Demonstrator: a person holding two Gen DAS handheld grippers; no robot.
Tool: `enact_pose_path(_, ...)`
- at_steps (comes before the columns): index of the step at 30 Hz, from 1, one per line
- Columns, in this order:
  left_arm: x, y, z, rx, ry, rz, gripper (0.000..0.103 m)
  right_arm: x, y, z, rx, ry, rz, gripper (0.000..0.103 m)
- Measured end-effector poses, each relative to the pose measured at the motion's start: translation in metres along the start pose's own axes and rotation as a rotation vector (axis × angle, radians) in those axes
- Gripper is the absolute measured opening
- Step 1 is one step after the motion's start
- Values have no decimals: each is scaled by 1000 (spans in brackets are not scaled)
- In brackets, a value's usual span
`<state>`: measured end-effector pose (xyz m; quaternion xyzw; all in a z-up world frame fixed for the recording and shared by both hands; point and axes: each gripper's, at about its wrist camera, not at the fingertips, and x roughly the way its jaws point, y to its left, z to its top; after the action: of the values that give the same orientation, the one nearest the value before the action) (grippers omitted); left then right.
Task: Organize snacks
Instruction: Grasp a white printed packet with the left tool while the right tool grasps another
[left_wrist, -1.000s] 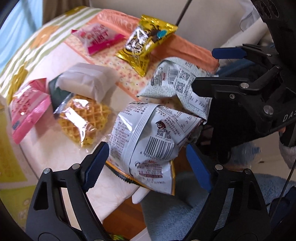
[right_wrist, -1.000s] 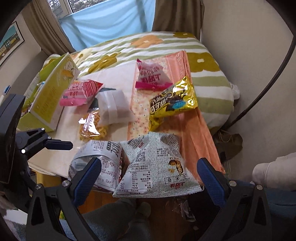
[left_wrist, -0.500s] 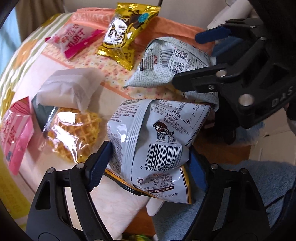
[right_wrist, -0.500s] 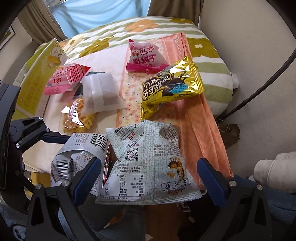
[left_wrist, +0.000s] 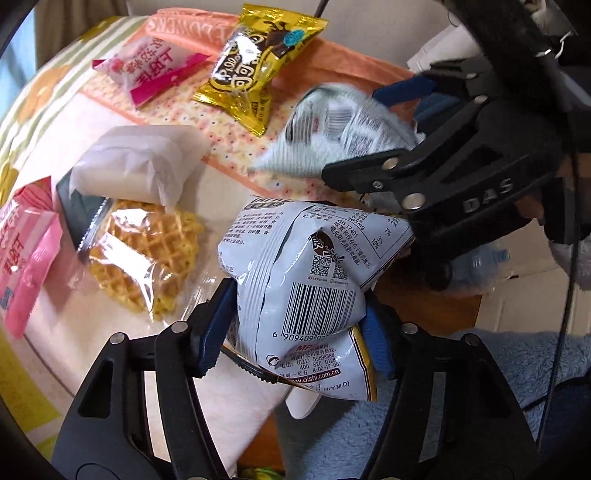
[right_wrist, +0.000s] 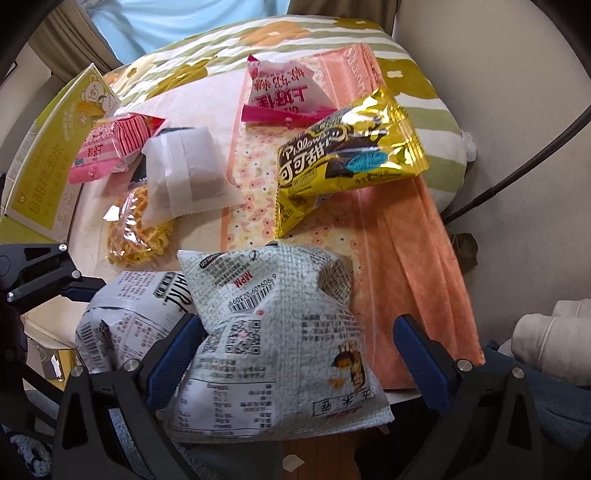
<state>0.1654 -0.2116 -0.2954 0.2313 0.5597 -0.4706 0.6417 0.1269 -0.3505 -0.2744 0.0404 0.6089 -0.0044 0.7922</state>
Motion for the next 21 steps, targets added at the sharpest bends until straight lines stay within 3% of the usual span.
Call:
enact_pose_path(4,1,4,-2,-25,4,-6,61,10,2,-2,-9,41,13,87)
enact_pose_path(11,-6,4,-6,-49,-15,19,60,8,1,-6,-18,35,20,72)
enact_pose_path(17,-28,5,-7,-144,-56,25,60,-14,-1,-10,-12,-26,40,71)
enact_pose_path(21,-49,-2,-8,-158,-105,78,60,-35,0,-10,-9,-75,67,71)
